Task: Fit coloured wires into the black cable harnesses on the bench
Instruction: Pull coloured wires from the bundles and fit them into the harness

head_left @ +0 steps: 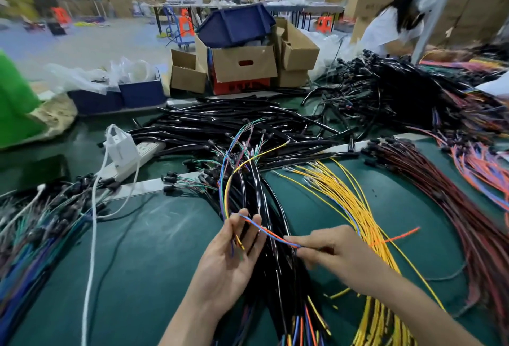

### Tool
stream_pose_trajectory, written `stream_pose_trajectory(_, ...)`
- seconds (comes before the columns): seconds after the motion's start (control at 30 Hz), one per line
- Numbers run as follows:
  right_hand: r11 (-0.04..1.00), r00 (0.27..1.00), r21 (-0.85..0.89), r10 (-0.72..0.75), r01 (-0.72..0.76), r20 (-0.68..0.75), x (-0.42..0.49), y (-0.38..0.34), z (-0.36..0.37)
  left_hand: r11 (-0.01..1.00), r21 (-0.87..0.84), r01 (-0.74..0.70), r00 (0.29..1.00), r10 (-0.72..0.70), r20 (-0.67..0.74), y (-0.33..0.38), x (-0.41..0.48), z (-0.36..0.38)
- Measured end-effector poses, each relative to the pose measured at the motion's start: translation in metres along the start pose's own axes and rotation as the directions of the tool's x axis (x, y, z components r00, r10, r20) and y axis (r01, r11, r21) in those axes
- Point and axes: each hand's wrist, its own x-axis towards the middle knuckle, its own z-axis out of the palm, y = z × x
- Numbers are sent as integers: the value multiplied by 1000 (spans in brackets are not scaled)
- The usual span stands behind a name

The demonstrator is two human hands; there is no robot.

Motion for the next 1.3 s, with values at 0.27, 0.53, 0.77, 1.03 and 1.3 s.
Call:
stream_pose_trajectory(0.27, 913, 975, -374, 93, -164, -202, -26, 47, -100, 985, -173, 13, 999, -4, 51, 7, 2, -2)
stream_pose_trajectory(0.53, 827, 912, -407, 278, -387, -301, -26, 86, -139, 990, -134, 49, 998, -43, 44, 3, 3, -3)
stream_pose_trajectory(0.77, 866, 767, 382, 476, -324, -430, 21, 45, -139, 991, -120, 61, 998, -59, 21, 2, 5, -5)
stream_pose_trajectory(1.03, 237, 740, 939, 578, 251, -344, 81, -28, -93, 998, 66, 22, 999, -24, 27, -3, 5, -4)
stream_pose_trajectory(1.3, 740, 930, 606, 368, -292, 0, 79, -46, 34, 957, 273, -96, 994, 79, 75, -14, 7, -4)
